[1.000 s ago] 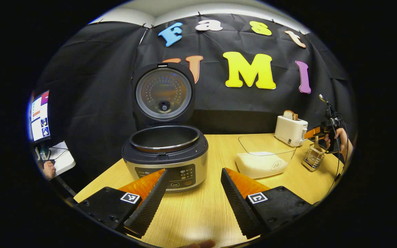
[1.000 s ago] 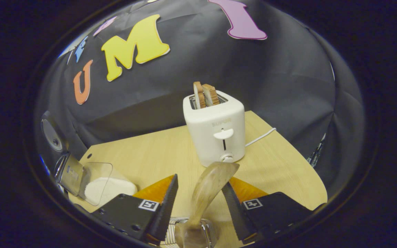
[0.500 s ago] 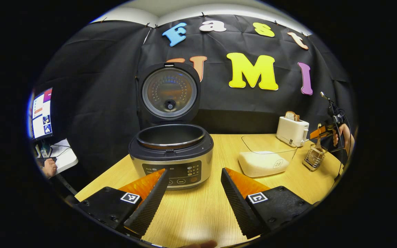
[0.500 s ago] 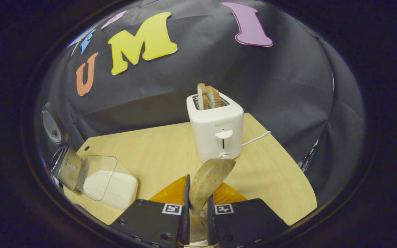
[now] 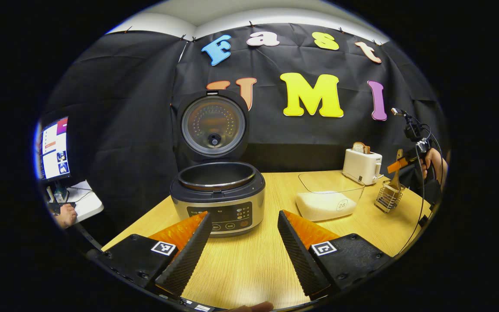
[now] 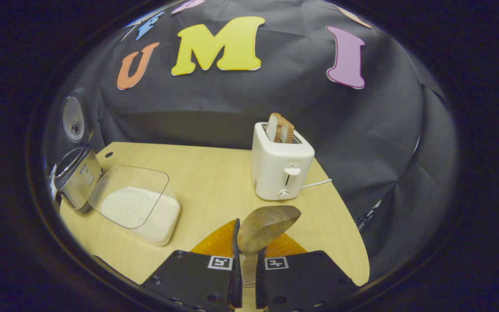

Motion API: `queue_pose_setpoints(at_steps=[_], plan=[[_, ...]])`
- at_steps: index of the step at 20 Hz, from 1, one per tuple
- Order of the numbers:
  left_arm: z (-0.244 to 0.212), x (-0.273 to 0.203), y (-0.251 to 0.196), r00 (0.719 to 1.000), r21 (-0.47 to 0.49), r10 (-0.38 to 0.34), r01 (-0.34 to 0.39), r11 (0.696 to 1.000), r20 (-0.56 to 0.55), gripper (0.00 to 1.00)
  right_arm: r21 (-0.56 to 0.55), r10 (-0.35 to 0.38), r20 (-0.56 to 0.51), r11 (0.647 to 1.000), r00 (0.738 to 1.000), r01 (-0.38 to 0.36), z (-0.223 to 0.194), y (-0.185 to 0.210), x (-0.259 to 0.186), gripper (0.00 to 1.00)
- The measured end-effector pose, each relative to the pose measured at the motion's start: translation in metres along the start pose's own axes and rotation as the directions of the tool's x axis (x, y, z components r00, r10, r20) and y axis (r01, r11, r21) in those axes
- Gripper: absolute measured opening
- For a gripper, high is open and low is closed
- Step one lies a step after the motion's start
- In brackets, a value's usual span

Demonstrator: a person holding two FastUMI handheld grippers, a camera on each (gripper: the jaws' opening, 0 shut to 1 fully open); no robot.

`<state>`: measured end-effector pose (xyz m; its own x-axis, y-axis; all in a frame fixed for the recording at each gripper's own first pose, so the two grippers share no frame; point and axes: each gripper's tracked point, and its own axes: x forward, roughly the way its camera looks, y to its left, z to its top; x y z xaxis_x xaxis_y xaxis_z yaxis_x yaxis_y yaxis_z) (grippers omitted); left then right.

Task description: Close the left gripper, press the button to open the rice cooker; take a wooden spoon from the chopstick holder with the right hand, scoop a spoonful of rice and pour it into the rice cooker, then put the wooden spoon back into the chopstick holder.

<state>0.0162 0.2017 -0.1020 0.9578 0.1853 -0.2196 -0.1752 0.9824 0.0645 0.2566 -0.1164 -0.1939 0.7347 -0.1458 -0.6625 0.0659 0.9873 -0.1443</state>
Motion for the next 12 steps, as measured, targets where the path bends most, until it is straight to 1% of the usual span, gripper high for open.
queue_pose_setpoints(at_steps=[3,4,6,7,8,9,10,12], plan=[[0.013,-0.012,-0.011,0.999,0.026,-0.04,0.039,0.999,0.03,0.97,-0.031,-0.044,0.067,0.998,0.997,0.046,0.024,-0.001,-0.019,0.12],[0.015,-0.014,-0.012,0.999,0.029,-0.041,0.04,0.999,0.035,0.97,-0.042,-0.051,0.082,0.998,0.995,0.054,0.031,0.002,-0.027,0.12],[0.015,-0.017,-0.01,0.999,0.035,-0.039,0.038,0.999,0.035,0.97,-0.065,-0.087,0.118,0.993,0.989,0.095,0.045,0.003,-0.04,0.12],[0.016,-0.016,-0.009,0.999,0.033,-0.035,0.034,0.999,0.035,0.97,-0.076,-0.114,0.143,0.989,0.983,0.126,0.054,0.003,-0.048,0.11],[0.016,-0.018,-0.007,0.999,0.026,-0.032,0.031,0.999,0.034,0.97,-0.082,-0.135,0.174,0.985,0.976,0.151,0.065,0.005,-0.055,0.13],[0.015,-0.019,-0.007,0.999,0.02,-0.034,0.033,0.999,0.029,0.97,-0.088,-0.144,0.201,0.982,0.969,0.165,0.073,0.011,-0.062,0.12],[0.015,-0.018,-0.005,0.999,0.017,-0.033,0.033,0.999,0.028,0.97,-0.086,-0.143,0.223,0.982,0.964,0.166,0.083,0.02,-0.069,0.13],[0.015,-0.019,0.004,0.999,0.007,-0.021,0.021,1.0,0.026,0.97,-0.092,-0.111,0.245,0.986,0.963,0.137,0.098,0.046,-0.076,0.11]])
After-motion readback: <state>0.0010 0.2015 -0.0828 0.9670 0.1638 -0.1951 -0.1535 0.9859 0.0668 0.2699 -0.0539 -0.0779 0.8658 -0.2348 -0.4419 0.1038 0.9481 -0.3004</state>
